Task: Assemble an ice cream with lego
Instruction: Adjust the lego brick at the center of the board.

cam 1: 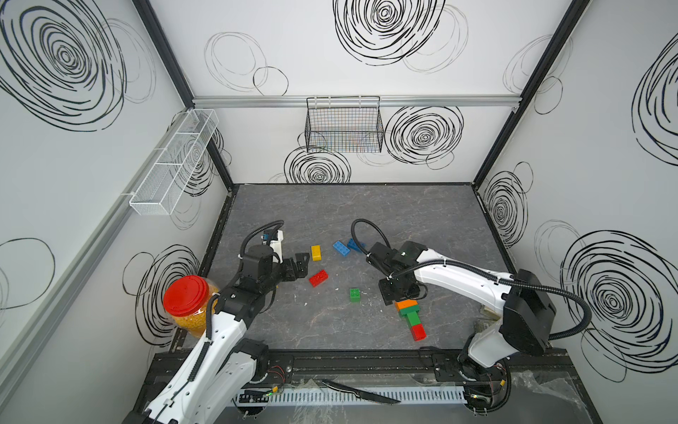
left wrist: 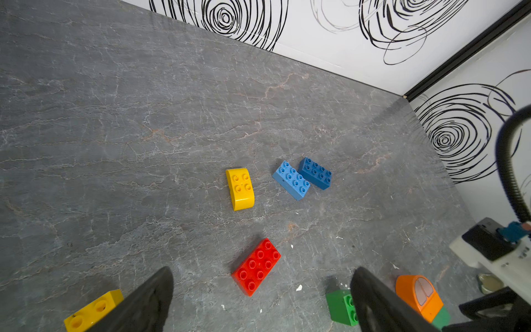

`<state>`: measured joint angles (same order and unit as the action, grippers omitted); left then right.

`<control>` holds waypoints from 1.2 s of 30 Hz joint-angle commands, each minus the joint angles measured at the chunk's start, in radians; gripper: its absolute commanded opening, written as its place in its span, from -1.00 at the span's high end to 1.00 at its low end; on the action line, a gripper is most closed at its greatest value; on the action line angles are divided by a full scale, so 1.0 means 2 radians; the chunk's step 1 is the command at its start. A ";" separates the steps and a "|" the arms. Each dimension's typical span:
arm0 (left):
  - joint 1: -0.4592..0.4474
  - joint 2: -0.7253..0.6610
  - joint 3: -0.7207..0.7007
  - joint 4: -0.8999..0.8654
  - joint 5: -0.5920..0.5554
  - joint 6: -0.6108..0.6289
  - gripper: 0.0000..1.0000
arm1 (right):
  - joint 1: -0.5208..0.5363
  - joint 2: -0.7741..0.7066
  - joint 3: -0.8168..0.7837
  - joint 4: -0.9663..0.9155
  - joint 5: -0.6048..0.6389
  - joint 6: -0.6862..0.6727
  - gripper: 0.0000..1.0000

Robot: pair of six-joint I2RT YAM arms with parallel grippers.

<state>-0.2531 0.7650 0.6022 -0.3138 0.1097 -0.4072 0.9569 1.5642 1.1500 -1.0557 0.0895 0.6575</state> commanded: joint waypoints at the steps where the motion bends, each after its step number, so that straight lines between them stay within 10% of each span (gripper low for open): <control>1: -0.007 -0.008 0.000 0.007 -0.019 0.002 -0.98 | 0.027 -0.013 -0.017 0.034 0.043 0.064 -0.05; 36: -0.022 -0.012 0.000 0.001 -0.044 0.002 -0.98 | 0.049 0.028 -0.105 -0.022 0.162 0.221 -0.07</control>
<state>-0.2901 0.7452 0.6022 -0.3206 0.0284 -0.4072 1.0721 1.6371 0.9516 -1.0355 0.3565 1.0622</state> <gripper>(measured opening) 0.991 0.535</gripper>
